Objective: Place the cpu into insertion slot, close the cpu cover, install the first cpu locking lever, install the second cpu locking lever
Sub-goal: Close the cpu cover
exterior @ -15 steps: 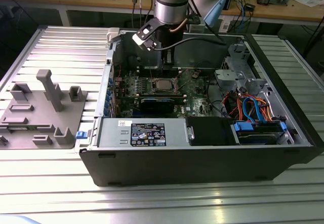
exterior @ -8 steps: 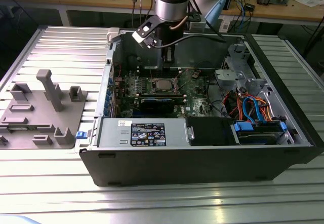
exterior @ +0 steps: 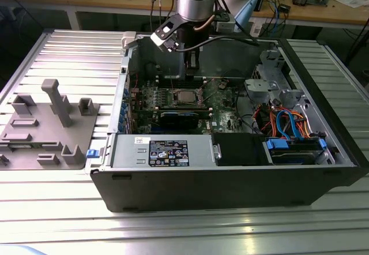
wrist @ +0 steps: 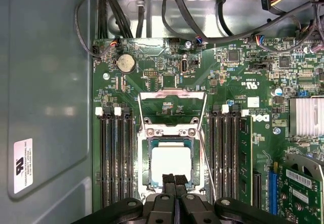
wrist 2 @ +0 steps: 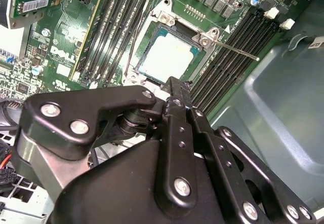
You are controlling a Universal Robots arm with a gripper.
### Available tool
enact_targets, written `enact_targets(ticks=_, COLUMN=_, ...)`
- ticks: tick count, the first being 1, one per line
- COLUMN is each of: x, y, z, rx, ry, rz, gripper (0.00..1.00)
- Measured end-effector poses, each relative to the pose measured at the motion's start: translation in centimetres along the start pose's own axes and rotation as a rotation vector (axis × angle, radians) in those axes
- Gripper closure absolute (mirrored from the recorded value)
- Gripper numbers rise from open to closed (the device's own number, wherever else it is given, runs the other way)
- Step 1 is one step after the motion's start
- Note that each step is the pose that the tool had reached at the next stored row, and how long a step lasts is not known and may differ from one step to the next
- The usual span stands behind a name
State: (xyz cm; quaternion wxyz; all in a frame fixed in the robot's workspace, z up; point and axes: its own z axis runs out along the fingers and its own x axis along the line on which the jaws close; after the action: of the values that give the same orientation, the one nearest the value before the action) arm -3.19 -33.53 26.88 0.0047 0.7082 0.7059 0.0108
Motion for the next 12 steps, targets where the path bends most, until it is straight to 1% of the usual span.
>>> enact_targets(ticks=10, x=0.0, y=0.0, z=-0.04, rx=0.0, ry=0.0, rz=0.0, gripper=0.89)
enact_targets(ticks=12, x=0.0, y=0.34, z=-0.04, rx=0.0002, ry=-0.0003, rz=0.0, gripper=0.89)
